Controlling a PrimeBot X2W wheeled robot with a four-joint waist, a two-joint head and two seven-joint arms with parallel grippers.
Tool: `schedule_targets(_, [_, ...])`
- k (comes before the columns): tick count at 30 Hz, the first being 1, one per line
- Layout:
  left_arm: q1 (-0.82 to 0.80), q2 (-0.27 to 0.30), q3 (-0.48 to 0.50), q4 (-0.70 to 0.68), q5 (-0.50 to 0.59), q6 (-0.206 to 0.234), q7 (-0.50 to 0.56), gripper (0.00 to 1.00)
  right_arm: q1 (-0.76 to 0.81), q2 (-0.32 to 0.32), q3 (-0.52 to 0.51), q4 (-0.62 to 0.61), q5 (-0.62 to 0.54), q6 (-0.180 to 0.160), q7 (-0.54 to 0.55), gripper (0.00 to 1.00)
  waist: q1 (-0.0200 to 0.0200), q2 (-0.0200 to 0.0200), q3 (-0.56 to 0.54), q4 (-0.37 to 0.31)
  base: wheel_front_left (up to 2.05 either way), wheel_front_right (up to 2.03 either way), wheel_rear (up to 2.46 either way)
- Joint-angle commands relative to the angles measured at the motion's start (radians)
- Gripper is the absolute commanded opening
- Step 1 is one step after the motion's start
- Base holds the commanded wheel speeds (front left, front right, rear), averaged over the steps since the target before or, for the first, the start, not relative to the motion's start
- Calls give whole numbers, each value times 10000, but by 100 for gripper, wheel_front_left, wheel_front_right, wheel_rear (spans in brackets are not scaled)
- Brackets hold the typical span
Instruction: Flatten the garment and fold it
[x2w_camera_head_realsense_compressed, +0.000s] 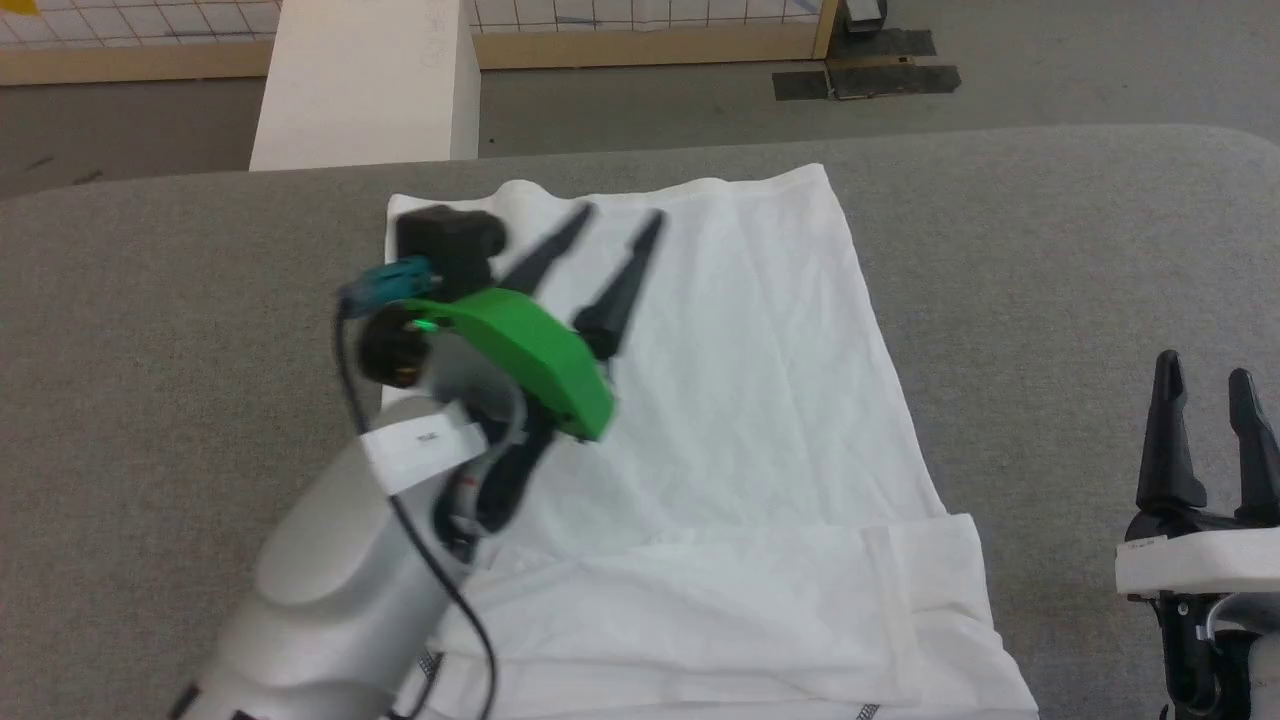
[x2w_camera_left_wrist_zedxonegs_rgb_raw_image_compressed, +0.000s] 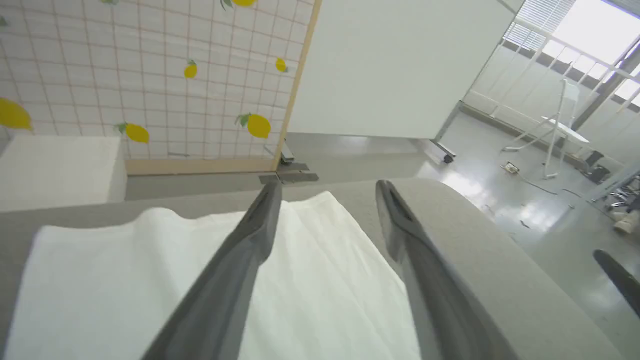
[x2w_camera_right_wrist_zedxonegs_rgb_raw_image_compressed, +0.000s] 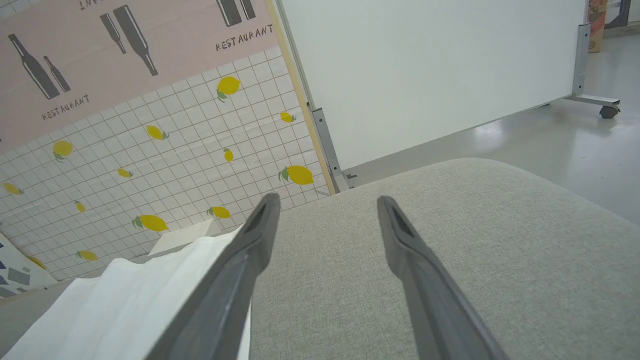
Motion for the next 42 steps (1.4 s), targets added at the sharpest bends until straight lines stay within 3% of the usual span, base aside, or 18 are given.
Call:
schedule_targets(1, [1,609,223,97,698,282,-663,100,-224,3,74,-53,-101,-13,99,100,0,-1,-14,52,0,0,0])
schedule_targets(6, [835,1592,1249,132,1437,977,-2615,100,-509,3,259,-88,-442,-13,844,100,0,-1,176,261,0,0,0])
schedule_targets(11, [1751,1939,2130,-347,1725,1361,-3074,100,-1554,2,381,324,-1264,-13,2728,100,0,-1,628,357,0,0,0])
schedule_targets(15, [2332,1932,2814,-1024,1868,1525,-3121,100,-3306,-168,812,761,-2181,-13,4325,100,0,-1,1235,488,0,0,0])
schedule_targets(24, [2499,1581,3708,-2246,2305,1291,-3128,100,-7801,-912,1465,3244,-3182,-13,8485,100,0,-1,2994,1354,0,0,0])
schedule_targets(28, [2321,1457,3757,-2513,2433,1157,-3129,100,-9317,-1086,1744,3959,-3510,-13,9647,100,0,-1,3700,1753,0,0,0])
schedule_targets(34, [2098,1303,3750,-2586,2567,1043,-3130,100,-10354,-1222,2025,4901,-4005,-13,11176,100,0,-1,4396,2094,0,0,0])
schedule_targets(42, [1885,1191,3871,-2577,2667,899,-3130,100,-10595,-1266,2530,5340,-3953,-13,11872,100,0,-1,4832,2157,0,0,0])
